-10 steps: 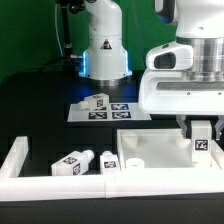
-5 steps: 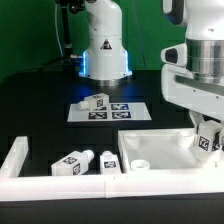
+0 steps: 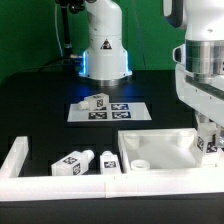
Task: Assemble one leg
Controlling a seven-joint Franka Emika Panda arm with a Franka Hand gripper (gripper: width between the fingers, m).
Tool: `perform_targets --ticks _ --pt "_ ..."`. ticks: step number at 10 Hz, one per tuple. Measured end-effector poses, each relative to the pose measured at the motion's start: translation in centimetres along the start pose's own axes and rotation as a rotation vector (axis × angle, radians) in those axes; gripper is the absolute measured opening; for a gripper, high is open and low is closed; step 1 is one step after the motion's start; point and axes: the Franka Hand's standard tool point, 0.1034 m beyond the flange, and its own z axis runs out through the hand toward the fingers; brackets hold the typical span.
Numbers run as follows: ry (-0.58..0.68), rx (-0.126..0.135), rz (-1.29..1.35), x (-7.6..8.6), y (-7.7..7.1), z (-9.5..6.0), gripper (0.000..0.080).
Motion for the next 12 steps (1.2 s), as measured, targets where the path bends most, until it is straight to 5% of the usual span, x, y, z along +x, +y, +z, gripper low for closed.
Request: perform_targets --ticks 1,2,3,4,7,10,11,12 --pt "0.001 -0.001 -0.159 0.1 0.0 0.0 0.0479" --pt "0.003 -0.006 -0.347 -0.2 0.0 0.1 0.0479" --pt "-0.001 -0.01 -0.502 -0.5 0.2 0.4 0.0614" --pt "-0.004 -0.01 -0.6 -0.7 0.2 0.4 0.0639" --pt "-0.002 -0.01 -0.734 -0.5 0.2 0.4 0.0647" --pt "0.033 -0.018 -1.18 0.4 -0.2 -0.1 0.0649" --pt "0.032 -0.017 -1.127 0.2 -0.1 0.0 0.0617" --pt "0.032 -0.017 -1.113 0.2 -0.1 0.0 0.0482"
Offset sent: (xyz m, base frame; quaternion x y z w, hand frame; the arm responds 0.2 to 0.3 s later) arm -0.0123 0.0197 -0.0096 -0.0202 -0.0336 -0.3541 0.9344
